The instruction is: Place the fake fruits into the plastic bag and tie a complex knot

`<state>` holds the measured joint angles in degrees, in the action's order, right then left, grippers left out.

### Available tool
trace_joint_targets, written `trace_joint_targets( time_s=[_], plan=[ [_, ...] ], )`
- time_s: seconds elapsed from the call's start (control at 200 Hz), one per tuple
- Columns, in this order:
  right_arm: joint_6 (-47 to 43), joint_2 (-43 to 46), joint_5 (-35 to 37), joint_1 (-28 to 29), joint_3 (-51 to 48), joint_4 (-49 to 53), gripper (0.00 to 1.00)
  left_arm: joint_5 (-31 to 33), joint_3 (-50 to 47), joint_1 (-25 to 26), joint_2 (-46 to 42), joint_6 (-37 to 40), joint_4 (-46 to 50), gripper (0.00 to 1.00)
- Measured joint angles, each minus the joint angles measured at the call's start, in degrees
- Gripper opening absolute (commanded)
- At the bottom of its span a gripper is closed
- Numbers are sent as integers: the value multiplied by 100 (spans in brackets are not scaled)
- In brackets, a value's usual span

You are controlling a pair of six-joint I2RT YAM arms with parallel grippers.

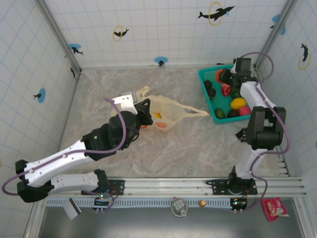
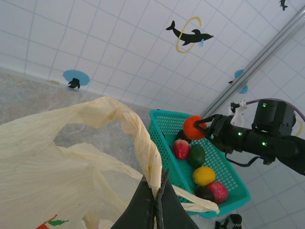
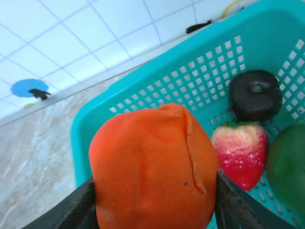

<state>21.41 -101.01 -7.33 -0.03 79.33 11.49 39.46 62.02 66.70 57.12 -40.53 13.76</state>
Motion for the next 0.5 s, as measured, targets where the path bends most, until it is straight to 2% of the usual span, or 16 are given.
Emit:
trace_joint_targets(
  time_s=[0.125,0.35,0.5],
  plan=[
    [39,837,-111,409,-481,-153,59,2,-9,0,-24,0,-2,0],
    [59,2570,-734,1746,-1423,-721,59,0,-50,0,-90,-24,2,0],
    [-44,3394,-1137,2374,-2026,-981,59,0,-50,0,-149,-46,0,0]
  ],
)
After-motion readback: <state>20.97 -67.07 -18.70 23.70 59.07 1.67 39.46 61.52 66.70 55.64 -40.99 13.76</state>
